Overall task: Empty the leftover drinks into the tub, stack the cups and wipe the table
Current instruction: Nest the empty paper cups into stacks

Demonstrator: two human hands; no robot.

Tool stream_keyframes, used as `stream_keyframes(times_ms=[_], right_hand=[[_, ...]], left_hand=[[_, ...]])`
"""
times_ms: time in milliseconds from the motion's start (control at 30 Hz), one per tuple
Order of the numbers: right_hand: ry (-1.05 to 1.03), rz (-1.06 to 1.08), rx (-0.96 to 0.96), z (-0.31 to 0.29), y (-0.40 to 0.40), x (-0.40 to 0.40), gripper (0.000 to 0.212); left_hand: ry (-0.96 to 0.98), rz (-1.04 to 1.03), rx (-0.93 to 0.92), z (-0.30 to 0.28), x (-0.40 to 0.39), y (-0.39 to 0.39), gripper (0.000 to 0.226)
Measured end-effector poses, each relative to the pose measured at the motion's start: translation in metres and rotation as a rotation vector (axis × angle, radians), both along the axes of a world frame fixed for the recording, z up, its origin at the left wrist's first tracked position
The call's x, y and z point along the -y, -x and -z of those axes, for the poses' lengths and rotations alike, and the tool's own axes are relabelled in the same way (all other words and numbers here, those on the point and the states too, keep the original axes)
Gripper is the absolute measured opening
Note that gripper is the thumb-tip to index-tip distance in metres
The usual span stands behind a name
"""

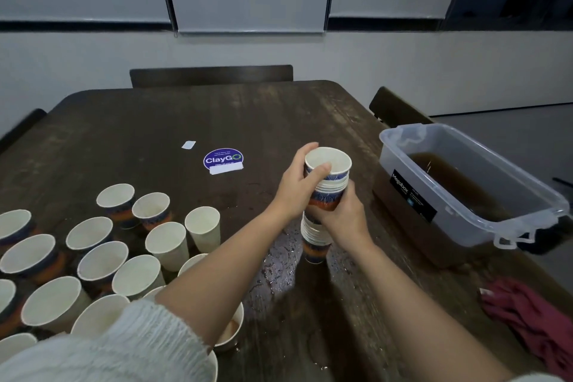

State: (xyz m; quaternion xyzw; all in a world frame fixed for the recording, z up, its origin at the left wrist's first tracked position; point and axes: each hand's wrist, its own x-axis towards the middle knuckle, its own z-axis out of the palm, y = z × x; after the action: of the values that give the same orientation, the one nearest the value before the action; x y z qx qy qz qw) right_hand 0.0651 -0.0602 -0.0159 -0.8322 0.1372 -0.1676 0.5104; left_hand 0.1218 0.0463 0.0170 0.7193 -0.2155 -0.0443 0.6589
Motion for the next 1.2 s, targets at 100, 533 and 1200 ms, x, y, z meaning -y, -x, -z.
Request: stream_keyframes(times_ms=[100,533,1200], right_hand=[[0.02,-0.023,-0.057,0.021,0.006,0.005,0.088],[-0.106,-0.102,-0.034,0.095,0.008,0.014,0.082],[0.188,-0.073,-0.598,0.097,0.04,-0.06,0.054]], left_hand=[[-0.123,0.046,-0.047,0.019,-0.002,0.001,0.067],[-0.455,0.139,-0.028,0.061,-0.007,0.001,0.075],[-0.989,0.097,-0.082,0.029,-0.155,0.059,0.037]])
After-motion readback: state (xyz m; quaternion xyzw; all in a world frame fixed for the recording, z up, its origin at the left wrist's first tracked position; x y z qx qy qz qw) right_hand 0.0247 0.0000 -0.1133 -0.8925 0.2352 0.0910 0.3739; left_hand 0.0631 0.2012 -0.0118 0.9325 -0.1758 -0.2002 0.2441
